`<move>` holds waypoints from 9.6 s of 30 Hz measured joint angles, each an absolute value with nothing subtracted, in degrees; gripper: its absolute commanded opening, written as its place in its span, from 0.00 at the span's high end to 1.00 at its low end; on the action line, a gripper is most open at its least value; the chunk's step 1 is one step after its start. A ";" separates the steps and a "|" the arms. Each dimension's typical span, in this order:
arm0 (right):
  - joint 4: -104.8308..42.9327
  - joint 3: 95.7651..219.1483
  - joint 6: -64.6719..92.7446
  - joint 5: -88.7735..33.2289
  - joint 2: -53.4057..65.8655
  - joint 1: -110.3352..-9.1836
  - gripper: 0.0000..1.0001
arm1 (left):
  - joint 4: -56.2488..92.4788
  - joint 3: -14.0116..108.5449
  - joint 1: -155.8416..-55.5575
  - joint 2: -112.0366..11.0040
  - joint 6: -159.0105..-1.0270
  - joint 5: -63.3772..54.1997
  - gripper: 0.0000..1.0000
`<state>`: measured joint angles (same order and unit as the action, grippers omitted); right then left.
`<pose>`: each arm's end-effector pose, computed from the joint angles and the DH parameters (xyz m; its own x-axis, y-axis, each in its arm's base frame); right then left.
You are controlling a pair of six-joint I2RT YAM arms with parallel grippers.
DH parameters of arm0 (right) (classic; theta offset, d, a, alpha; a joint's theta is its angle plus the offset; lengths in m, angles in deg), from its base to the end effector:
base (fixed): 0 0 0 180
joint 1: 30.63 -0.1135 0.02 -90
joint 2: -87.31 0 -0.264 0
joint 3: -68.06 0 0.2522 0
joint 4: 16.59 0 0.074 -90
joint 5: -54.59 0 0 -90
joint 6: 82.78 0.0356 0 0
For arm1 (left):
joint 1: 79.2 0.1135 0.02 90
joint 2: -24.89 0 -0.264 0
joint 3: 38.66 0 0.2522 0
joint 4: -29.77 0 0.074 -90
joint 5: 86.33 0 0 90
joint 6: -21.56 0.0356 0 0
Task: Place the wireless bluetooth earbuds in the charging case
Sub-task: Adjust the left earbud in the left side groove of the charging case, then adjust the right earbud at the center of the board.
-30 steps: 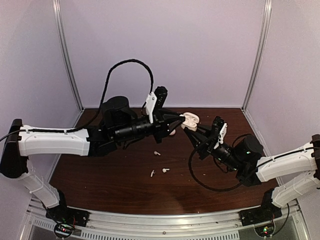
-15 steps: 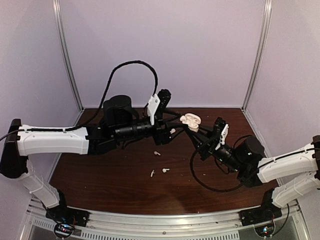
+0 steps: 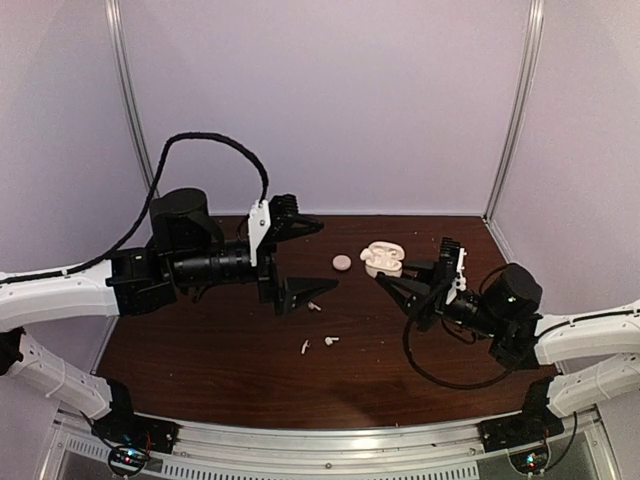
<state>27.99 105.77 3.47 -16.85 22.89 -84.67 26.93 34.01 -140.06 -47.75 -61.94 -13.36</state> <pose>0.1282 0.1959 0.2713 0.2416 0.2275 -0.9433 -0.9314 0.3270 -0.1597 0.1376 -0.2683 0.3603 0.0869 0.0663 -0.9940 0.9740 0.2039 0.0988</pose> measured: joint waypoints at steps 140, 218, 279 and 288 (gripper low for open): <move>14.49 110.25 10.64 9.03 25.27 -83.03 1.00 | 25.44 35.61 -140.34 -54.42 -64.32 -31.13 0.17; 11.93 98.64 19.71 -4.19 37.23 -71.60 1.00 | 55.45 9.95 -135.91 -72.56 -75.51 -12.86 0.50; 11.88 97.57 20.43 -3.21 37.82 -69.79 1.00 | 66.47 9.03 -128.17 -85.83 -67.62 -8.67 0.44; 11.91 97.57 20.72 -2.75 37.82 -69.75 1.00 | 68.19 7.61 -132.74 -83.03 -63.03 -12.49 0.44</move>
<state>11.91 97.57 20.72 -2.75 37.82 -69.75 68.19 7.61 -132.74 -83.03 -63.03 -12.49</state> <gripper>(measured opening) 0.228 0.570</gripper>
